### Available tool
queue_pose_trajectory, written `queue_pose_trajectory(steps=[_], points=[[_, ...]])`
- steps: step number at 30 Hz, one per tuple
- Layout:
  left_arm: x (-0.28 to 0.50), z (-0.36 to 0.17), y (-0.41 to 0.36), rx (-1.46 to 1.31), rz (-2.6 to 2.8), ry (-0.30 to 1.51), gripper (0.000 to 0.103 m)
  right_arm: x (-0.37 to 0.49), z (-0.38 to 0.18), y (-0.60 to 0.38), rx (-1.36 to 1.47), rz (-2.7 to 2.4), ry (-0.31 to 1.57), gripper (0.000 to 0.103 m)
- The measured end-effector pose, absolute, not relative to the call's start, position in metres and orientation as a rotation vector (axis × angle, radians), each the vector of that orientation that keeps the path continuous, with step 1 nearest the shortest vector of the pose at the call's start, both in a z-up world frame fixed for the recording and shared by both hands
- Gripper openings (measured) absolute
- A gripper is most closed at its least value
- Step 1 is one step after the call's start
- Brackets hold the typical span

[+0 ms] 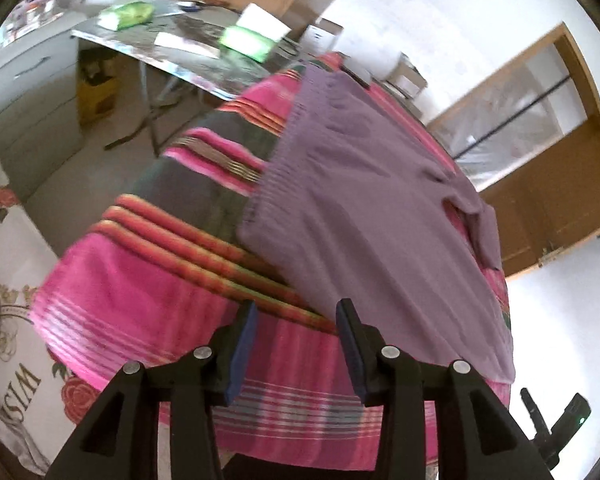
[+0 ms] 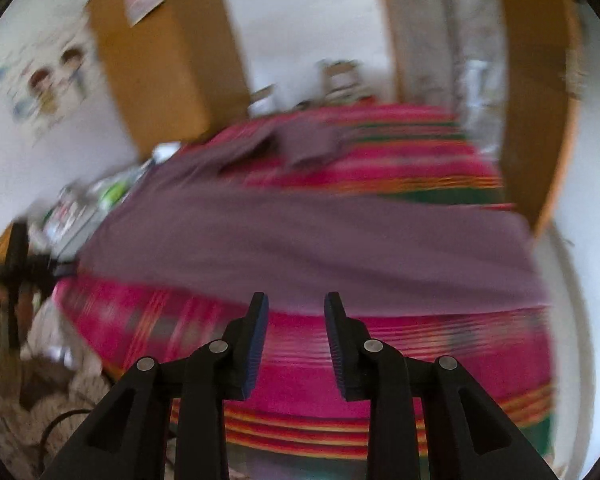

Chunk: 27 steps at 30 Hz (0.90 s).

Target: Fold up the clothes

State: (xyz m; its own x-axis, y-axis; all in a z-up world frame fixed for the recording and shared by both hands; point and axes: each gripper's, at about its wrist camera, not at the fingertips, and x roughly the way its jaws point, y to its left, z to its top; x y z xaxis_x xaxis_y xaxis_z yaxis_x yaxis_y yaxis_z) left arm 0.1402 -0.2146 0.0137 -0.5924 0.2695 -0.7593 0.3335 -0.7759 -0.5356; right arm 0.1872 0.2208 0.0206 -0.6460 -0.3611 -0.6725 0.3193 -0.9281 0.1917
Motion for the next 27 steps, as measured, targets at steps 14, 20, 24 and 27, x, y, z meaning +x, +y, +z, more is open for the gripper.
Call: queue_pose_trajectory(steps=[14, 20, 24, 27], points=[[0.118, 0.001, -0.231, 1.344, -2.496, 1.255, 0.042, 0.154, -0.02, 0.057, 0.961, -2.232, 0.266, 0.03], [0.123, -0.002, -0.237, 1.336, -2.492, 1.259, 0.018, 0.139, -0.027, 0.016, 0.951, -2.161, 0.304, 0.03], [0.127, -0.002, -0.242, 1.321, -2.506, 1.297, 0.014, 0.134, -0.032, 0.0, 0.965, -2.147, 0.356, 0.021], [0.128, 0.0, -0.242, 1.303, -2.519, 1.308, 0.012, 0.138, -0.033, -0.006, 0.945, -2.139, 0.398, 0.007]])
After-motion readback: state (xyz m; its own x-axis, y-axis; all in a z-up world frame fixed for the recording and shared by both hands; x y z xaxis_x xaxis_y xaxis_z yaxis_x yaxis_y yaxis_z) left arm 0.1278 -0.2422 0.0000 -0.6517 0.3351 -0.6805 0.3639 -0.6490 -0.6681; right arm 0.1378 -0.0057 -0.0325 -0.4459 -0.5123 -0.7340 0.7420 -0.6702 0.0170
